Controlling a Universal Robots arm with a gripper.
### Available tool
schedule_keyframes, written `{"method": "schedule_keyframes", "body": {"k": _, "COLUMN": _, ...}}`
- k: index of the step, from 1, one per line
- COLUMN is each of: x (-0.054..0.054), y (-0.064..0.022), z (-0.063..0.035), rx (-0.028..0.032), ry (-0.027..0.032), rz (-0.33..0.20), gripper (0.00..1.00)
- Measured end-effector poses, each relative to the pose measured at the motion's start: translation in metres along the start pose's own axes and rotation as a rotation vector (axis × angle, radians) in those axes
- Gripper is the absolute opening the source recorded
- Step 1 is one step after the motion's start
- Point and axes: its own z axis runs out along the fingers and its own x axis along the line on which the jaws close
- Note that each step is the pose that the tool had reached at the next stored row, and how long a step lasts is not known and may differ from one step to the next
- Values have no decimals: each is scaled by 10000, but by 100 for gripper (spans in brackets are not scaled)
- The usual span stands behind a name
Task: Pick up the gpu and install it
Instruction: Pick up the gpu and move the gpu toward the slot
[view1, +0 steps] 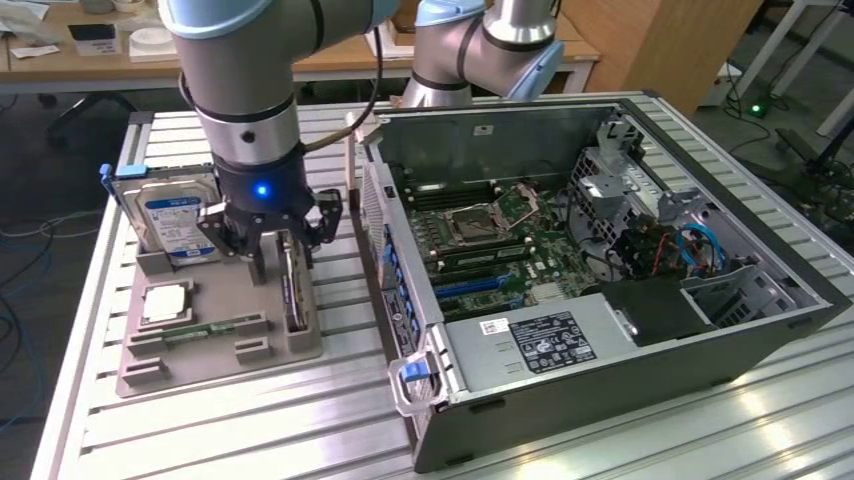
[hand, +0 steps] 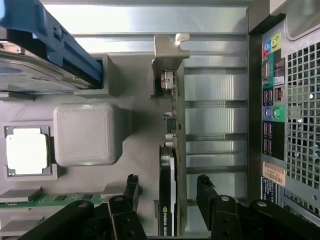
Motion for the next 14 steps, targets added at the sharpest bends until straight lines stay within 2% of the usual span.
{"method": "schedule_keyframes", "body": {"k": 7, "x": -4, "y": 45, "z": 129, "rx": 5, "ry": -8, "rz": 221, "gripper": 59}}
{"method": "schedule_keyframes", "body": {"k": 14, "x": -1, "y": 48, "z": 257, "rx": 8, "ry": -15, "rz": 390, "gripper": 59}}
